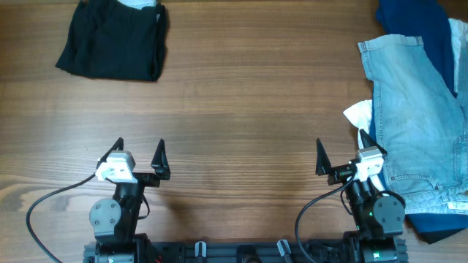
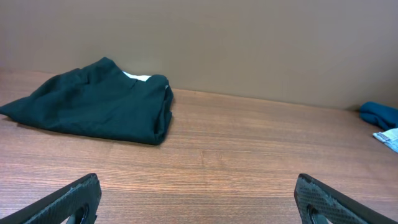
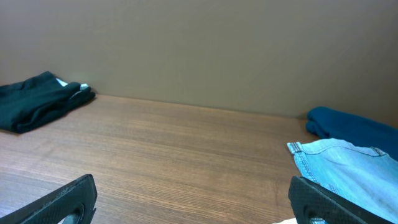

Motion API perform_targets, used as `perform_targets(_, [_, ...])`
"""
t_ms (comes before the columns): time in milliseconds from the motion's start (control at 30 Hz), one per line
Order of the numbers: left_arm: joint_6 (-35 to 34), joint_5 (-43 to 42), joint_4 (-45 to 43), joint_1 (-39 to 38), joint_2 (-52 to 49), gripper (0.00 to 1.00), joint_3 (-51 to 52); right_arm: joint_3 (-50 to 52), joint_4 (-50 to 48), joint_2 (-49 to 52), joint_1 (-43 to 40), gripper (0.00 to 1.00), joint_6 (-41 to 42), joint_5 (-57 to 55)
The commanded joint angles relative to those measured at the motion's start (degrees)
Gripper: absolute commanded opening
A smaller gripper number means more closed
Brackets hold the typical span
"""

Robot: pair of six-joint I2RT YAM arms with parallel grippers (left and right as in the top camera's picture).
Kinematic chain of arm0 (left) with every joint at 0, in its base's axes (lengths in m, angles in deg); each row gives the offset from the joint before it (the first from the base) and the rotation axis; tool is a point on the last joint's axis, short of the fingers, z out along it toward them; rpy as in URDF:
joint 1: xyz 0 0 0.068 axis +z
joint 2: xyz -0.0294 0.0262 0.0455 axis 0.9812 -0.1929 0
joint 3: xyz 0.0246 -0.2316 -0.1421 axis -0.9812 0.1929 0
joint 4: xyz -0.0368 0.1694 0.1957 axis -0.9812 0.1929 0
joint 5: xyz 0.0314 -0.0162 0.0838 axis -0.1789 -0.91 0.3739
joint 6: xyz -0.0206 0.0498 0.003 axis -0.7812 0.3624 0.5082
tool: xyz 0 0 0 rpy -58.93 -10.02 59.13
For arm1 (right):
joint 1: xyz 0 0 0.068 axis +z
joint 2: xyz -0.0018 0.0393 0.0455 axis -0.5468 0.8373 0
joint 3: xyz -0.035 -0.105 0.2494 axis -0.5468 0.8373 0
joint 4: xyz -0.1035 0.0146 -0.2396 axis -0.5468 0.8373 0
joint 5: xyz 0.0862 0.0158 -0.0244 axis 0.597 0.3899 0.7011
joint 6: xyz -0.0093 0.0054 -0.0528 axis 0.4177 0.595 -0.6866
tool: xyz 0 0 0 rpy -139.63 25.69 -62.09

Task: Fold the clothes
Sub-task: 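Raise both arms and move the right gripper toward the denim shorts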

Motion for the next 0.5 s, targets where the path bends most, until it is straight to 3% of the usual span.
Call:
perform_targets(0, [-0.6,-1.4,-0.2,0.4,0.5,1.0,0.5,0.1,-0.2,0.0,-0.2,1.0,-0.1,0.7])
perform_targets(300, [-0.5,-6.8,2.2,0.4,-2.1,1.0,-3.0,-1.7,-2.7,0.0,-0.2,1.0,2.9,1.4])
perform_targets(467, [-0.5,-6.8,4.2,0.4,-10.8,1.0,-10.7,-6.6,-0.5,2.3,-0.2,1.0,7.5,-1.5])
